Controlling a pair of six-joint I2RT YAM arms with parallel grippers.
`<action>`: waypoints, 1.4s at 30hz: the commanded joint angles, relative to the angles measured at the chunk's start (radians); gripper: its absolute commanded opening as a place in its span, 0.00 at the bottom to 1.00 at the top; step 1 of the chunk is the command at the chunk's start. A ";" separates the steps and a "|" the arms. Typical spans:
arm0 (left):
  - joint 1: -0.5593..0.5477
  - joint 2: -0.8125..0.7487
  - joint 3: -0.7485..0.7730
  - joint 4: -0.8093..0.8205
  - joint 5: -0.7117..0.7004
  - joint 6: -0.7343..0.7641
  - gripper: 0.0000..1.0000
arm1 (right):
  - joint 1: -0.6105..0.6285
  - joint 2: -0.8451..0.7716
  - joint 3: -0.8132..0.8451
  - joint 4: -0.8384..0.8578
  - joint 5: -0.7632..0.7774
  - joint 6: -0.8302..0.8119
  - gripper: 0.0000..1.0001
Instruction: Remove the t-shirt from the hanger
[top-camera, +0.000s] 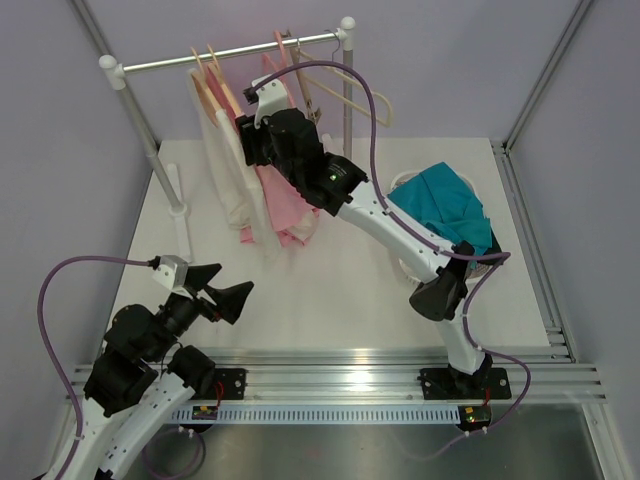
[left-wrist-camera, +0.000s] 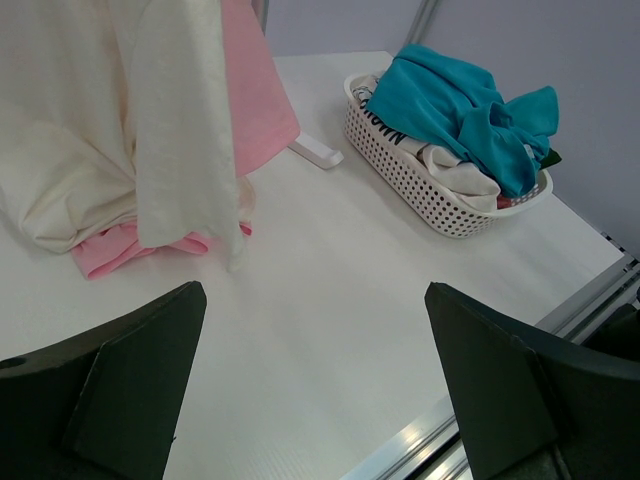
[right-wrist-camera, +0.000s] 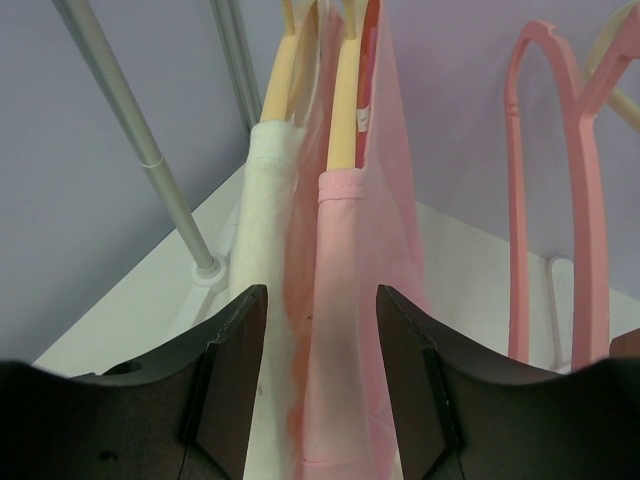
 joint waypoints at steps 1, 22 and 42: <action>0.005 0.008 0.004 0.025 0.023 0.015 0.99 | -0.014 0.023 0.008 0.018 0.005 0.003 0.56; 0.005 0.019 0.001 0.025 0.018 0.018 0.99 | -0.058 0.121 0.037 0.072 0.015 -0.042 0.60; 0.010 0.042 0.004 0.027 0.006 0.017 0.99 | -0.058 0.106 0.064 0.266 0.005 -0.156 0.00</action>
